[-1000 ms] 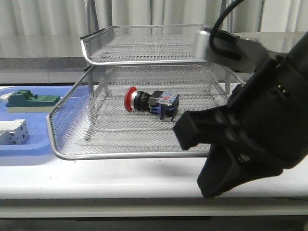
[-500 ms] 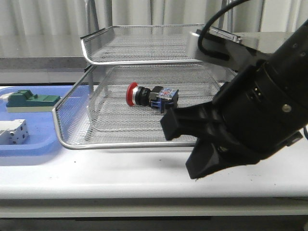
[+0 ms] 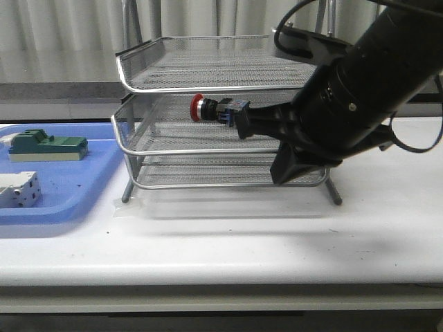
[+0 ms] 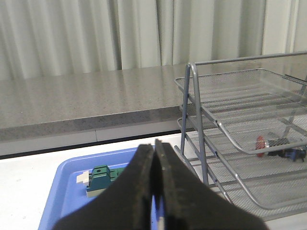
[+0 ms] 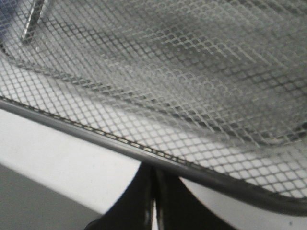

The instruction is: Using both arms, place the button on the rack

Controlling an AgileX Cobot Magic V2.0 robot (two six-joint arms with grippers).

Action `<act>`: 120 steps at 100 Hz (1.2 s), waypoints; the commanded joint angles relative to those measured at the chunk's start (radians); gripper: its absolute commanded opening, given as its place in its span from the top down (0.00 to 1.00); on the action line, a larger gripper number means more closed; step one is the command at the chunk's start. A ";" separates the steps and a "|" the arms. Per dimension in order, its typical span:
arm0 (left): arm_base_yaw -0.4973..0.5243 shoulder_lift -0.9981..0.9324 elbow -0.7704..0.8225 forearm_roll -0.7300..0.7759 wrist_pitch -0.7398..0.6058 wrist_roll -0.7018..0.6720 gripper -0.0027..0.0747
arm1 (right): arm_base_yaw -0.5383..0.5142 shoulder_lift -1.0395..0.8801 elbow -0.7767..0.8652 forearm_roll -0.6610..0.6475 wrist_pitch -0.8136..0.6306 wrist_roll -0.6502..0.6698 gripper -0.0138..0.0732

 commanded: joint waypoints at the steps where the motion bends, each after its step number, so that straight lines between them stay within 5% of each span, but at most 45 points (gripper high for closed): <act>1: -0.008 0.005 -0.028 -0.001 -0.048 -0.001 0.99 | -0.019 -0.015 -0.077 -0.021 -0.052 -0.011 0.91; 52: -0.008 0.005 -0.028 -0.001 -0.048 -0.001 0.99 | -0.025 -0.135 -0.094 -0.100 0.125 -0.011 0.91; 120: -0.008 0.005 -0.028 -0.001 -0.048 -0.001 0.99 | -0.290 -0.839 0.273 -0.241 0.116 -0.010 0.91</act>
